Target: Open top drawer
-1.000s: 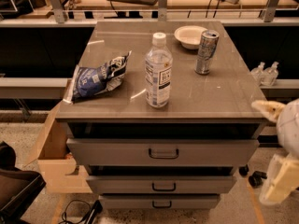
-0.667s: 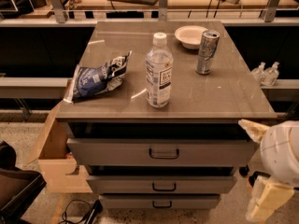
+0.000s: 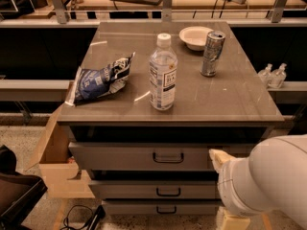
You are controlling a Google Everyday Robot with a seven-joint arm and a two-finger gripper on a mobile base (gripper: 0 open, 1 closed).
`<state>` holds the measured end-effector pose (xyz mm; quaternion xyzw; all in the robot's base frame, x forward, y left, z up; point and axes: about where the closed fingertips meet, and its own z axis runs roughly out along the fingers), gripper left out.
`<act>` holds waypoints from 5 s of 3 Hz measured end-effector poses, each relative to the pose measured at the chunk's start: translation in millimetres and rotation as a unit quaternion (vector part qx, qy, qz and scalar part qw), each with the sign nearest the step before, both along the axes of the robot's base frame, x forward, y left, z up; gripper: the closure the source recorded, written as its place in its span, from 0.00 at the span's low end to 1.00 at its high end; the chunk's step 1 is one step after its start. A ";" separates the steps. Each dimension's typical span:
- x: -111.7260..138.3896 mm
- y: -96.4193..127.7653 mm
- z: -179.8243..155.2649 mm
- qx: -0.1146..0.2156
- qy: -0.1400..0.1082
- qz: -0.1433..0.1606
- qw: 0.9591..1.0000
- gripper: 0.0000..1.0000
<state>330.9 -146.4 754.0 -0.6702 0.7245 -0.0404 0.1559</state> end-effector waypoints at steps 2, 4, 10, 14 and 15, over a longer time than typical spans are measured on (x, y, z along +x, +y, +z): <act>7.5 7.7 -7.9 -0.014 -0.001 0.006 1.000 0.00; 20.1 35.2 -45.6 -0.076 0.007 0.038 0.996 0.00; 50.2 92.7 -86.0 -0.100 0.043 0.126 0.986 0.00; 81.3 84.9 -105.2 -0.049 0.090 0.150 0.983 0.11; 88.4 88.0 -114.7 -0.039 0.102 0.139 0.984 0.27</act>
Offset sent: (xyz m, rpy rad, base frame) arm 0.0207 0.0196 -0.0184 -0.0754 -0.0108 0.0306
